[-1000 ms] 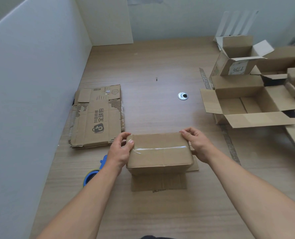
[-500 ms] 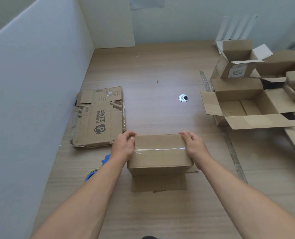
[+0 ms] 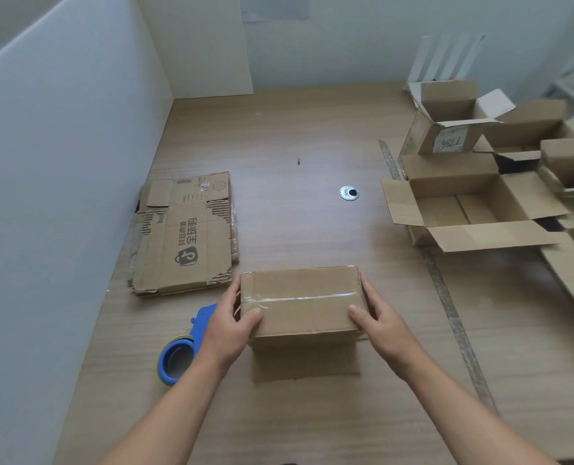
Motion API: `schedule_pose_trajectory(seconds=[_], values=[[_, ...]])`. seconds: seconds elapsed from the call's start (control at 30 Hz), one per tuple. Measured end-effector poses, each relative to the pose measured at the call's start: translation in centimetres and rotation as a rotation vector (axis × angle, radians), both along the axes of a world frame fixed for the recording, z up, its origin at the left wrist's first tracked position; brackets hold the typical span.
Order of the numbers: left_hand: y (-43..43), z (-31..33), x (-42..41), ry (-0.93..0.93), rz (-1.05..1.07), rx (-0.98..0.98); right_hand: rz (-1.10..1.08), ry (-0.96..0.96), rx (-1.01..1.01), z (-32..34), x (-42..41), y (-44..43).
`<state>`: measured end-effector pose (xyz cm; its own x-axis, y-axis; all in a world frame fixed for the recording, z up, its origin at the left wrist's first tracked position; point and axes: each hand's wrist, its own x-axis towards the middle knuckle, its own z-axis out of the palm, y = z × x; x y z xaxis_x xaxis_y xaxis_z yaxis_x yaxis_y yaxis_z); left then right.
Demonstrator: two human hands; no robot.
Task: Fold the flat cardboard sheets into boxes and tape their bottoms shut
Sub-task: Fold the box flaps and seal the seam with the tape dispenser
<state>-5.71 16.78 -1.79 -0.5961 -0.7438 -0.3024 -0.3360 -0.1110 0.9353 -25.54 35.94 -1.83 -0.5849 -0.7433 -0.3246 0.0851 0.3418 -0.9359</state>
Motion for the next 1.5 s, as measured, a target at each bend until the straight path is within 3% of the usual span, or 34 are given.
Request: schedule_pose_trajectory(seconds=[0.27, 0.43, 0.57, 0.73, 0.87, 1.03, 1.17, 1.3, 1.4, 1.5], values=[[1.7, -0.8, 0.0, -0.136, 0.138, -0.182, -0.254, 0.280, 0.093, 0.3, 2.5, -0.4], [3.2, -0.1, -0.4, -0.251, 0.198, -0.316, -0.007, 0.574, 0.204, 0.2, 2.1, -0.2], [3.5, -0.3, -0.3, -0.285, 0.182, -0.337, 0.136, 0.536, 0.161, -0.3, 1.6, 1.1], [4.1, -0.1, -0.2, -0.238, 0.218, -0.368, -0.123, 0.504, 0.057, -1.2, 2.2, 1.3], [4.2, -0.3, 0.5, -0.233, 0.166, -0.362, -0.252, 0.357, -0.006, -1.8, 2.8, 0.9], [3.5, -0.6, 2.3, -0.171, 0.025, -0.329, -0.048, 0.240, -0.041, -1.5, 1.8, 2.5], [2.8, -0.8, 2.8, -0.196, -0.073, -0.383, -0.096, 0.297, -0.037, -2.2, 1.3, 3.0], [3.6, -1.0, 2.4, -0.218, 0.004, -0.427, -0.172, 0.366, -0.085, -2.3, 2.2, 2.4], [4.5, -0.8, 2.0, -0.248, 0.012, -0.481, -0.150, 0.546, -0.047, -2.5, 3.1, 1.9], [4.2, -0.5, 2.3, -0.253, -0.003, -0.483, -0.071, 0.584, 0.013, -1.9, 2.9, 2.0]])
